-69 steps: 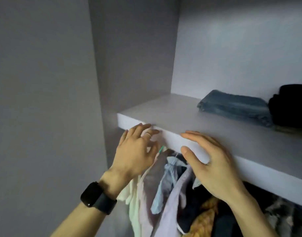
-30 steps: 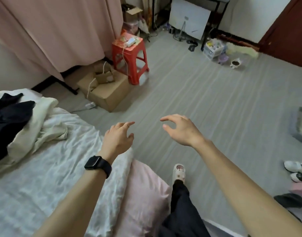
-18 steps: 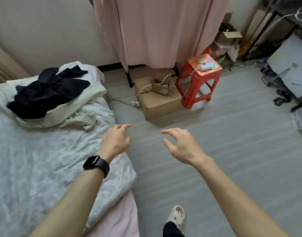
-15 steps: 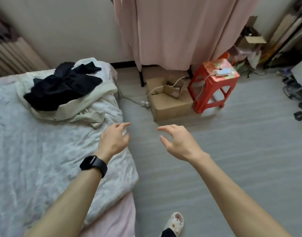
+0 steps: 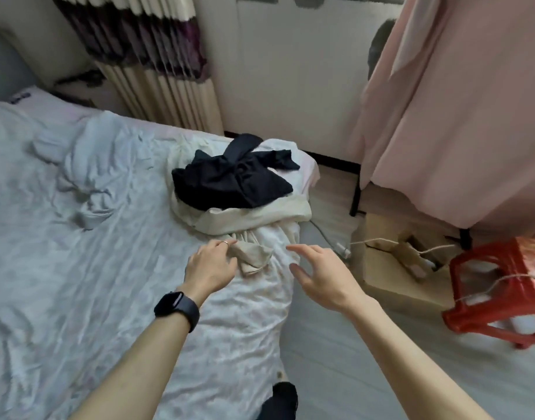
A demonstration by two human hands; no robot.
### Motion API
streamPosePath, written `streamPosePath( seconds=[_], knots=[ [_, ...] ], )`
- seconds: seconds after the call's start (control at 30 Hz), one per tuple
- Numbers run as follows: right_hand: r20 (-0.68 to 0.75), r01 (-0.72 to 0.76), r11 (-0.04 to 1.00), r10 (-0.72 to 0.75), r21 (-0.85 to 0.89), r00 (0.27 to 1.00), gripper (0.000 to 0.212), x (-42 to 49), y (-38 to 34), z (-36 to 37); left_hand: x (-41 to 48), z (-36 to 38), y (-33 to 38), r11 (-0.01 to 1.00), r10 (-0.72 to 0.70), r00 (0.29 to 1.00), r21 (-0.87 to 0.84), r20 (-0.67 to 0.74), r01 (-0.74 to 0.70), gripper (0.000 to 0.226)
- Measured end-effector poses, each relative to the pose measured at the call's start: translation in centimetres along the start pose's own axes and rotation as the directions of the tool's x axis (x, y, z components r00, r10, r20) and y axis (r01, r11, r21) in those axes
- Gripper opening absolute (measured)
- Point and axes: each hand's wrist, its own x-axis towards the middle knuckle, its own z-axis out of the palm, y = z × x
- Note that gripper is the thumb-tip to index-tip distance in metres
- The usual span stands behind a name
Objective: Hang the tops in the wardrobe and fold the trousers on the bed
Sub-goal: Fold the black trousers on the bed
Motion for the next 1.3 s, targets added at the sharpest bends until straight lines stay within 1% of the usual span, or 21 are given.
streamPosePath(
  seconds=[0.2, 0.3, 0.4, 0.5, 0.6, 0.63, 0.73, 0.8, 0.87, 0.9, 0.93, 1.0, 1.07, 1.1, 1.17, 1.23, 1.27, 1.3],
  knots=[
    [0.141, 0.035, 0.999, -0.031, -0.023, 0.989, 0.046, 16.5, 0.3, 0.5, 11.8, -3.5, -5.2, 0.978, -0.183, 0.983, -0.101, 0.025, 0.185, 0.051],
    [0.203, 0.034, 0.999, -0.026, -0.035, 0.979, 0.049, 23.2, 0.4, 1.1, 15.7, -4.0, -7.0, 0.958, -0.250, 0.965, -0.128, 0.075, 0.258, 0.052],
    [0.277, 0.008, 0.999, 0.001, -0.034, 0.961, 0.054, 30.1, 0.9, 2.0, 20.0, -4.4, -8.6, 0.934, -0.301, 0.949, -0.170, 0.097, 0.314, 0.053],
    [0.313, -0.015, 1.000, 0.018, -0.012, 0.950, 0.057, 38.6, 1.3, 3.6, 25.9, -5.0, -10.3, 0.906, -0.354, 0.930, -0.209, 0.099, 0.367, 0.055],
    [0.371, -0.059, 0.998, 0.068, -0.034, 0.926, 0.064, 47.1, 2.0, 5.7, 32.2, -5.1, -11.8, 0.853, -0.432, 0.895, -0.272, 0.111, 0.446, 0.059],
    [0.378, -0.072, 0.997, 0.080, -0.035, 0.922, 0.067, 48.6, 2.0, 6.1, 33.2, -5.1, -11.9, 0.838, -0.449, 0.887, -0.295, 0.106, 0.459, 0.061],
    [0.422, -0.120, 0.993, 0.103, 0.014, 0.901, 0.078, 56.3, 2.1, 8.5, 39.2, -4.9, -13.4, 0.763, -0.519, 0.845, -0.377, 0.126, 0.525, 0.070],
    [0.464, -0.176, 0.979, 0.110, 0.102, 0.879, 0.089, 60.5, 2.1, 10.1, 42.5, -4.5, -14.4, 0.753, -0.537, 0.835, -0.378, 0.121, 0.539, 0.078],
    [0.546, -0.203, 0.968, 0.092, 0.146, 0.833, 0.095, 64.4, 2.5, 12.2, 45.7, -4.3, -15.8, 0.761, -0.564, 0.821, -0.331, 0.088, 0.558, 0.082],
    [0.572, -0.188, 0.971, 0.072, 0.147, 0.817, 0.093, 65.4, 2.6, 12.7, 46.5, -4.5, -16.3, 0.773, -0.567, 0.820, -0.295, 0.078, 0.562, 0.082],
    [0.596, -0.155, 0.979, 0.044, 0.136, 0.802, 0.087, 66.6, 3.0, 13.7, 47.6, -4.4, -17.0, 0.776, -0.576, 0.812, -0.250, 0.093, 0.579, 0.078],
    [0.578, -0.073, 0.990, -0.010, 0.119, 0.816, 0.061, 67.5, 3.3, 14.3, 48.7, -4.7, -17.8, 0.795, -0.571, 0.808, -0.148, 0.144, 0.588, 0.056],
    [0.576, -0.016, 0.993, -0.056, 0.119, 0.816, 0.032, 67.9, 3.4, 14.3, 49.2, -4.9, -18.5, 0.791, -0.577, 0.791, -0.099, 0.204, 0.603, 0.035],
    [0.584, 0.002, 0.992, -0.078, 0.129, 0.808, 0.023, 67.7, 3.4, 13.9, 48.9, -5.0, -18.6, 0.787, -0.571, 0.788, -0.120, 0.229, 0.605, 0.031],
    [0.574, 0.023, 0.987, -0.112, 0.160, 0.811, 0.017, 66.7, 3.1, 12.7, 47.5, -5.6, -18.3, 0.761, -0.556, 0.801, -0.251, 0.222, 0.598, 0.023],
    [0.546, 0.045, 0.977, -0.153, 0.207, 0.823, 0.015, 65.2, 2.2, 10.5, 44.9, -7.0, -17.4, 0.678, -0.592, 0.789, -0.428, 0.164, 0.597, 0.020],
    [0.526, 0.064, 0.970, -0.183, 0.236, 0.830, 0.014, 64.5, 1.1, 9.1, 43.2, -8.5, -16.9, 0.638, -0.618, 0.776, -0.496, 0.126, 0.589, 0.022],
    [0.507, 0.075, 0.963, -0.202, 0.261, 0.838, 0.012, 64.1, 0.5, 7.9, 42.0, -9.4, -16.4, 0.619, -0.634, 0.768, -0.535, 0.092, 0.575, 0.025]
  ],
)
